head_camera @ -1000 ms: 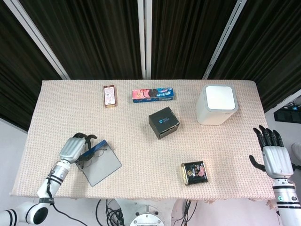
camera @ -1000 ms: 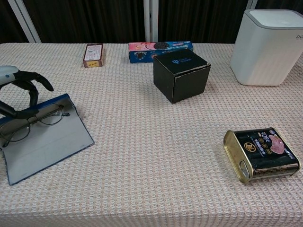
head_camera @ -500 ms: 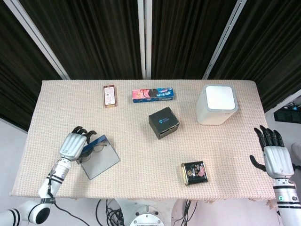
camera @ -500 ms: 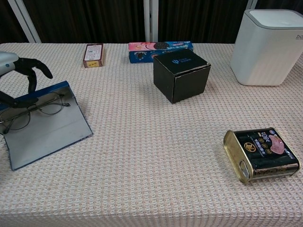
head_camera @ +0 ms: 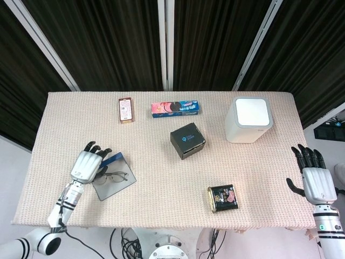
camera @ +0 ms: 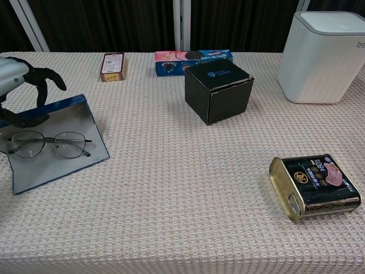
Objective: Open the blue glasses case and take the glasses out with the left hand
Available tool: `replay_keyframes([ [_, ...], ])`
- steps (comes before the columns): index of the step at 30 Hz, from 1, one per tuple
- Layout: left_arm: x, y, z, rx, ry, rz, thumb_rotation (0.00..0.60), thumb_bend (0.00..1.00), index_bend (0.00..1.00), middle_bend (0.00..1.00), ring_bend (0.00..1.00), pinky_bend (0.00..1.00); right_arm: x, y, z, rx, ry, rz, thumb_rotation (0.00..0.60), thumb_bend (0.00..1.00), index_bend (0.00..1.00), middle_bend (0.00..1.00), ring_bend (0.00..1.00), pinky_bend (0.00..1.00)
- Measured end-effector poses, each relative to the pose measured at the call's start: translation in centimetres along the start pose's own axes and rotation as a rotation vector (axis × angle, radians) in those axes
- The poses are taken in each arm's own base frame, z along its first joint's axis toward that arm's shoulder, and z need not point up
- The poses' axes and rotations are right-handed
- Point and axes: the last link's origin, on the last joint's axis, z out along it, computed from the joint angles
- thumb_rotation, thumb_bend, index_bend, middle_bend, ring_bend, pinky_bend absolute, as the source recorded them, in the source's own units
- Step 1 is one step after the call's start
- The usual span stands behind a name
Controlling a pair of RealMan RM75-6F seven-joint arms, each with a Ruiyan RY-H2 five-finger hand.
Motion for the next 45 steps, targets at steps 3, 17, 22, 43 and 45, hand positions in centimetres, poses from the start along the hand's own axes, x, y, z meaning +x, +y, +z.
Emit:
replay_keyframes([
  [3,0.1,-0.1,0.1,-0.013,0.041,0.048,0.6,0.35,0.29,0.63,0.31,0.18,0.0,0.1,0.0,-0.004,0.0,0.0,0.6,0.24,0.0,0.0,0.0,0.0],
  [17,-0.9,-0.1,0.5,-0.068,0.142,0.153,0.6,0.35,0.29,0.64,0.32,0.18,0.0,0.1,0.1,-0.008,-0.008,-0.004,0.6,0.24,0.0,0.0,0.0,0.0],
  [22,-1.0,-0.2,0.8,-0.064,0.143,0.131,0.6,0.35,0.29,0.64,0.32,0.19,0.0,0.1,0.1,-0.009,-0.007,-0.004,0.6,0.24,0.0,0.0,0.0,0.0],
  [43,-1.8,-2.6,3.1,0.027,0.075,0.059,0.6,0.34,0.08,0.08,0.05,0.18,-0.3,0.2,0.1,-0.016,-0.018,-0.006,0.6,0.24,0.0,0.0,0.0,0.0],
  [45,-1.7,-2.7,3.1,0.037,0.076,0.055,0.6,0.33,0.08,0.08,0.05,0.18,-0.2,0.2,0.1,-0.017,-0.017,-0.006,0.6,0.24,0.0,0.0,0.0,0.0],
])
